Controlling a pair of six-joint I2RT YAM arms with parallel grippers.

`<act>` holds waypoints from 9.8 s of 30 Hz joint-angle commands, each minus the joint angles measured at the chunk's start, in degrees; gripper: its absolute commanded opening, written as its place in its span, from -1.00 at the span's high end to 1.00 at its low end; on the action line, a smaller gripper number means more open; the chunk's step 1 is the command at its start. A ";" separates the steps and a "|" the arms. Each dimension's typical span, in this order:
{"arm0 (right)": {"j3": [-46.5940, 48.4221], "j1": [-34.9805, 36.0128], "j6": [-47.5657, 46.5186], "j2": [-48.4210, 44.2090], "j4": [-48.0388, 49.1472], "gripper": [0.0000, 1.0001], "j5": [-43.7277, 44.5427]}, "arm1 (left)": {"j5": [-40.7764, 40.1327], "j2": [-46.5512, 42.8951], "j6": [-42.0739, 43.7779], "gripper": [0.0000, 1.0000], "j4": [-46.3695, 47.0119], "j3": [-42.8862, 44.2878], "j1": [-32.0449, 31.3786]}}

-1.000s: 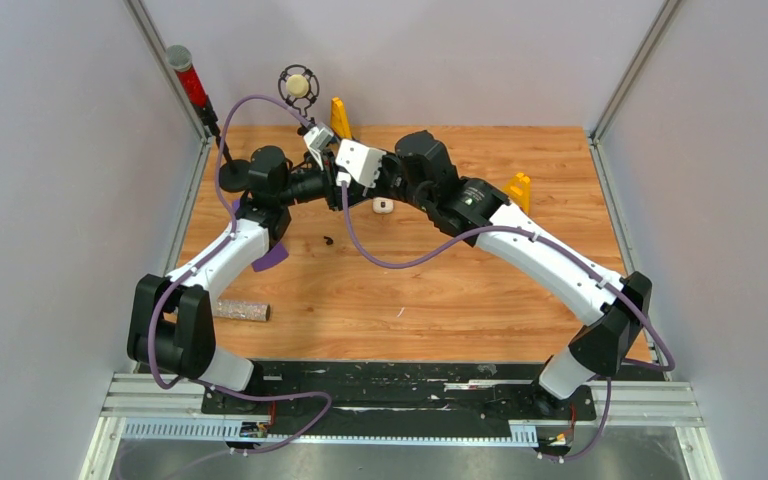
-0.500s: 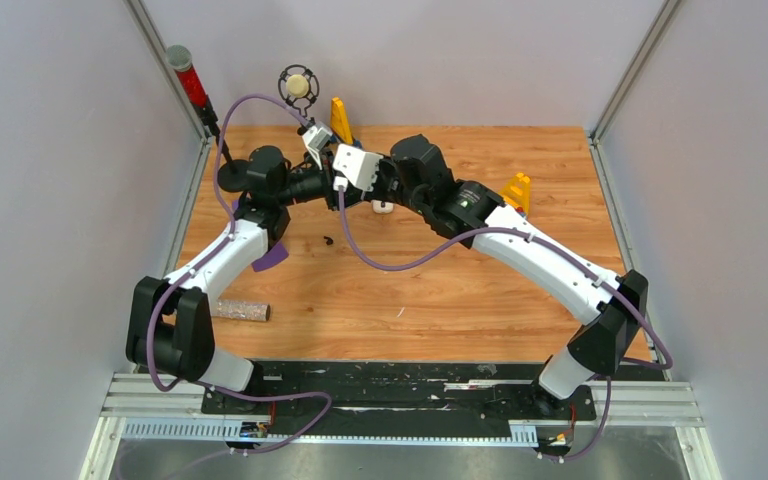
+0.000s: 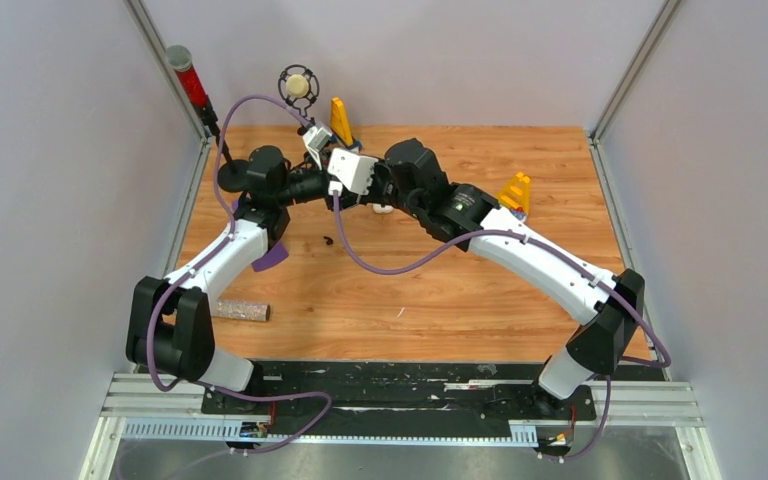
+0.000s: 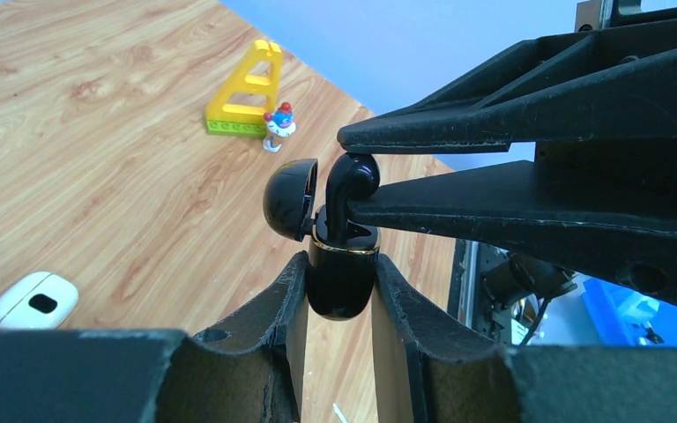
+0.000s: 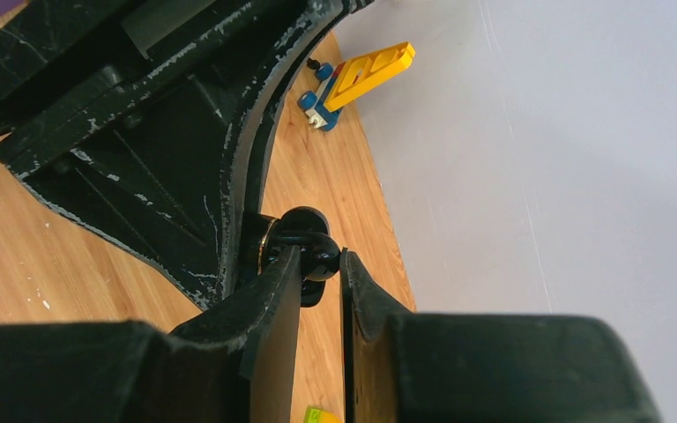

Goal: Insert the wireless bluetooth earbuds into the charging case
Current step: Place the earbud in the charging case, then pick up the earbud from the center of the board.

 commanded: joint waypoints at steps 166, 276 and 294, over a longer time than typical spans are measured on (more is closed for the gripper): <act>36.41 -40.89 -23.05 50.62 -40.73 -0.11 -47.68 | 20.17 -5.45 70.81 1.00 -62.45 12.44 3.66; 31.30 -40.96 -30.08 49.05 -36.58 0.37 -47.45 | 19.96 -5.28 70.80 1.00 -63.18 12.97 3.48; 30.34 -40.95 -30.41 45.58 -35.71 0.62 -50.41 | 19.43 -5.08 69.95 1.00 -62.68 13.14 3.39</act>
